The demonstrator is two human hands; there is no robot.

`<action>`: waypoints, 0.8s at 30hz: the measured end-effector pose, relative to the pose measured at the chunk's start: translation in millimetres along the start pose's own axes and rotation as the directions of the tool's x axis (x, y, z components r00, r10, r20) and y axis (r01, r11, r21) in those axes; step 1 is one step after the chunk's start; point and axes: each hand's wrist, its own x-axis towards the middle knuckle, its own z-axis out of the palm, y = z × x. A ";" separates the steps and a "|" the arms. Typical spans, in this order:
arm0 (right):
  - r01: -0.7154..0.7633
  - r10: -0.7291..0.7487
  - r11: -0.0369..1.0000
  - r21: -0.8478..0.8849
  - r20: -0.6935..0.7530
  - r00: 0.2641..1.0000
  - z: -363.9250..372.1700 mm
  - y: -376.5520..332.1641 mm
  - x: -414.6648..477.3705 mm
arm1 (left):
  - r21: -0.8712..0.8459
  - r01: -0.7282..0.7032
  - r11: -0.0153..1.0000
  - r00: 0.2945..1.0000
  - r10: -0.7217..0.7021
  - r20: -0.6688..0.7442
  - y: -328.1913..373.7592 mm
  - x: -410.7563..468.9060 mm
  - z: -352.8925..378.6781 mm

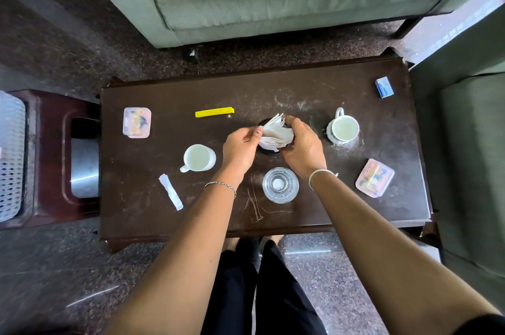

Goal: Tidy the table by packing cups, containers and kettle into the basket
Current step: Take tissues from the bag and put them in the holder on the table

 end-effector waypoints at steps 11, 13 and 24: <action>-0.069 0.071 0.995 0.066 -0.019 0.997 -5.2 2.5 -4.1 | -0.073 0.026 0.997 1.000 -0.026 -0.002 -4.9 3.0 -4.3; -0.103 0.102 0.994 0.045 0.011 0.995 -5.5 6.4 -2.7 | -0.116 0.075 0.990 0.997 -0.076 -0.011 -2.9 3.8 -5.1; -0.508 0.418 0.774 0.379 0.297 0.859 5.8 14.3 8.4 | -0.357 0.371 0.857 0.926 -0.314 0.208 2.6 9.6 -3.5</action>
